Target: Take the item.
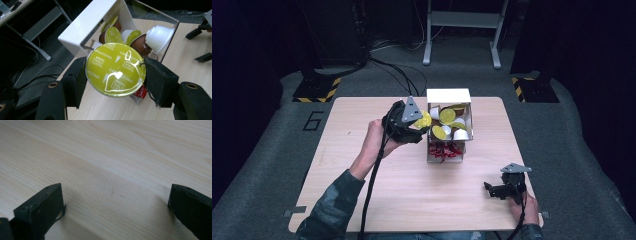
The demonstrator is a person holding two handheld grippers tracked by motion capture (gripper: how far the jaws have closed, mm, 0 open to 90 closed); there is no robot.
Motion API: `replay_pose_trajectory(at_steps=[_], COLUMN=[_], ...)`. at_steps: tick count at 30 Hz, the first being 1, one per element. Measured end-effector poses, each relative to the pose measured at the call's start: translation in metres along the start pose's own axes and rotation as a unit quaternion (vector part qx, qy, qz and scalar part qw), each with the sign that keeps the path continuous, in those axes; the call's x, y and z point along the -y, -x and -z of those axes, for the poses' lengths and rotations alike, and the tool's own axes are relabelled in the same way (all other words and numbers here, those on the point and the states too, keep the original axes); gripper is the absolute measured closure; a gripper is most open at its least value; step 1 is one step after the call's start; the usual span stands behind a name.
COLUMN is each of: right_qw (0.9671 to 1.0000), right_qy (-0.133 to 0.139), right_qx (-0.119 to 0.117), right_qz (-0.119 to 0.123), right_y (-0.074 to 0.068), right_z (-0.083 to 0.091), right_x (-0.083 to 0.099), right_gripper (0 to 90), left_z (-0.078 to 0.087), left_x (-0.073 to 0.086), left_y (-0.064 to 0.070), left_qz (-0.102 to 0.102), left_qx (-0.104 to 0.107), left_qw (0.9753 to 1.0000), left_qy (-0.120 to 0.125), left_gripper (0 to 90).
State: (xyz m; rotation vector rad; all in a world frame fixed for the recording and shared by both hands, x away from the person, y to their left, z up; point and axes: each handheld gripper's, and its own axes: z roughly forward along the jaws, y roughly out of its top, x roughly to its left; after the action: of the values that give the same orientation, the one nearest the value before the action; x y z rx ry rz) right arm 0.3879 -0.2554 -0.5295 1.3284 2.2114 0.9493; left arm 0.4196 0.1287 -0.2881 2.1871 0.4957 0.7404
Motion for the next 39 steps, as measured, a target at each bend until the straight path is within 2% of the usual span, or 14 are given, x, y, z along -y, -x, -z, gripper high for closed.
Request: replay_pose_trajectory(at_steps=[8, 17, 26, 32, 39], right_qw=[1.0000, 1.0000, 1.0000, 1.0000, 1.0000], right_qy=[0.000, 0.000, 0.000, 0.000, 0.000], right_qx=[0.000, 0.000, 0.000, 0.000, 0.000], right_qz=[0.000, 0.000, 0.000, 0.000, 0.000], right_y=[0.000, 0.000, 0.000, 0.000, 0.000], right_z=[0.000, 0.000, 0.000, 0.000, 0.000], right_x=[0.000, 0.000, 0.000, 0.000, 0.000], right_gripper=[0.0, 0.0, 0.0, 0.0, 0.0], left_z=[0.010, 0.009, 0.004, 0.002, -0.008], left_x=[0.024, 0.048, 0.069, 0.082, 0.100], left_y=[-0.008, -0.015, -0.016, -0.019, -0.020], left_qz=[0.025, 0.052, 0.075, 0.080, 0.103], left_qx=[-0.014, -0.025, -0.021, -0.020, -0.014], left_qw=[0.9996, 0.9983, 0.9969, 0.9962, 0.9939], left_qy=[0.001, -0.003, -0.015, -0.027, -0.035], left_gripper=[37.9, 37.9, 37.9, 37.9, 37.9])
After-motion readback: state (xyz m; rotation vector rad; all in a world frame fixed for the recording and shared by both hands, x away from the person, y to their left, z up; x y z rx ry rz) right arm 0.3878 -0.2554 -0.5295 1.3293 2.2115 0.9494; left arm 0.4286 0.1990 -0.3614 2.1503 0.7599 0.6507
